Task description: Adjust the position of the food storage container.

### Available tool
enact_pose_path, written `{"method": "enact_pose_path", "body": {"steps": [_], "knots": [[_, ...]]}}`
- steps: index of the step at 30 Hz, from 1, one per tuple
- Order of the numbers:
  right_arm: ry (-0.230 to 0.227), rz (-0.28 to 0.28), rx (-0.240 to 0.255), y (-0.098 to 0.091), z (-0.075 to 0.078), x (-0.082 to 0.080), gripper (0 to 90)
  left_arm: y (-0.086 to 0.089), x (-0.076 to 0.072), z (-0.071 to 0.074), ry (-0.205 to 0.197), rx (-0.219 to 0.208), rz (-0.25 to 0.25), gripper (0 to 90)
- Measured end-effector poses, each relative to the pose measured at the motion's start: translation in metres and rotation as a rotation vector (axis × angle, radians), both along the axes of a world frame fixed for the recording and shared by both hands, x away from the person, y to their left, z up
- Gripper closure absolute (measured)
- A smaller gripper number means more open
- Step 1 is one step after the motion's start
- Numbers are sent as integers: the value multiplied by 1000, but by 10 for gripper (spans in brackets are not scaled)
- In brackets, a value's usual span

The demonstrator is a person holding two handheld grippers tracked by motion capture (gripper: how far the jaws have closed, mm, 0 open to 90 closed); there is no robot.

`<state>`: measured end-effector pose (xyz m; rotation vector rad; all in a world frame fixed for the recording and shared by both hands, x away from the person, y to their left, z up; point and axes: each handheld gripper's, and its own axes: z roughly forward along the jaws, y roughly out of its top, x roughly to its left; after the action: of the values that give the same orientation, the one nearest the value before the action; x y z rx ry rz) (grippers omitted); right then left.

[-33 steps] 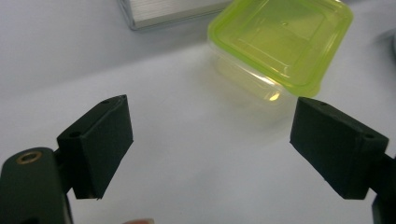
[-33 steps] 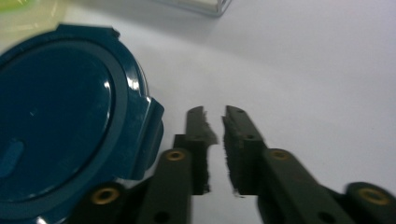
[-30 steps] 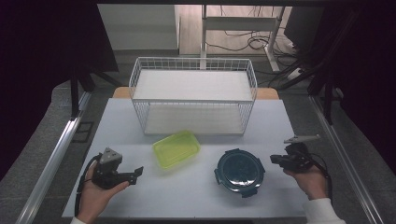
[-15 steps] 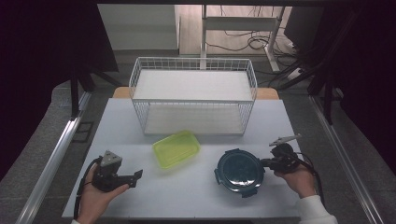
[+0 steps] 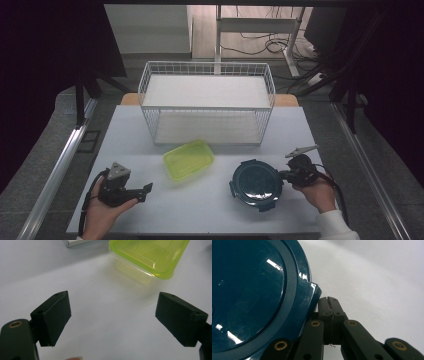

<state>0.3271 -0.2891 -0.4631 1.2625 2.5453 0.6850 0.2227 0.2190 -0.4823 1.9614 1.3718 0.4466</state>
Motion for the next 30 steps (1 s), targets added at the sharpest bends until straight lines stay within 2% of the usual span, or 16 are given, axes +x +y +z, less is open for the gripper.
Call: {"method": "enact_pose_path", "body": {"steps": [14,21,25,30], "knots": [[20,30,14,10,0,-4,889,-15,-1,-2,-5,16,-44,131],[40,56,27,16,0,-7,889,-13,-1,-3,-5,15,-36,132],[56,84,51,21,-1,-8,888,-12,0,-3,-7,17,-36,131],[55,110,47,28,-1,-11,888,-11,0,-3,-10,14,-28,132]]}}
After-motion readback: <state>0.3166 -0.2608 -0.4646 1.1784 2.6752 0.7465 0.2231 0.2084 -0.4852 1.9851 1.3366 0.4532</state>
